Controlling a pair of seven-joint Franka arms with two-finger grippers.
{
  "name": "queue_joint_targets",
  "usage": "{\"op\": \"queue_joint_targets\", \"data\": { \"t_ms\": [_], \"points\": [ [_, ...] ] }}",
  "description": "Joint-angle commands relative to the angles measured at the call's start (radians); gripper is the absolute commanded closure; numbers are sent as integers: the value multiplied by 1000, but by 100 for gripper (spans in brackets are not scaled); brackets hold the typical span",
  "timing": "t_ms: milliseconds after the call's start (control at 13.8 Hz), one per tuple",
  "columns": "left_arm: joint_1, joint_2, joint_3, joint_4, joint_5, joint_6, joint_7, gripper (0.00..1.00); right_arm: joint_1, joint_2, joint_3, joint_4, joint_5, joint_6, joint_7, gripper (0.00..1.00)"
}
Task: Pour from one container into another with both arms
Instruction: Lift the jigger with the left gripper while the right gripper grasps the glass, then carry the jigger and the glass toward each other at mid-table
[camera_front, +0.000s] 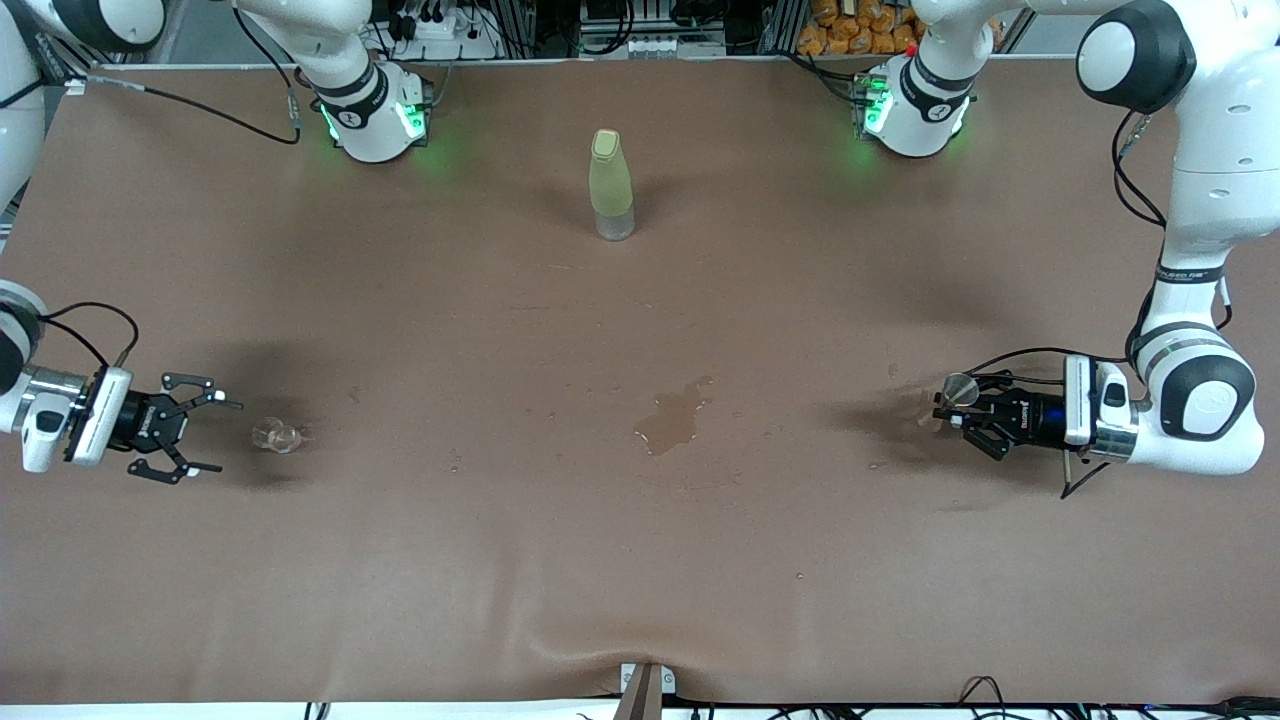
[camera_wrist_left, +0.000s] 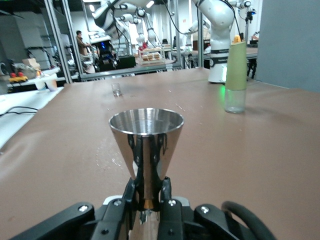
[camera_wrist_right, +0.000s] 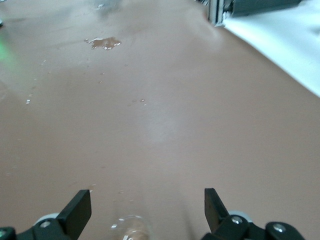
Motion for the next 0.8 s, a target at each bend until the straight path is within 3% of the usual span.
{"op": "queue_joint_targets", "data": {
  "t_ms": [0,290,725],
  "points": [
    [-7,0,-2,-8,-66,4,14,100,-65,107,16,77,81,-64,-114,0],
    [-59,-8,-1,-8,-129,42,-4,100,-141,254,19,160,124,-183,-186,0],
    [-255,0,-1,-8,-306,209,-82,100,-130,348,19,167,209,-223,-272,0]
  ]
}}
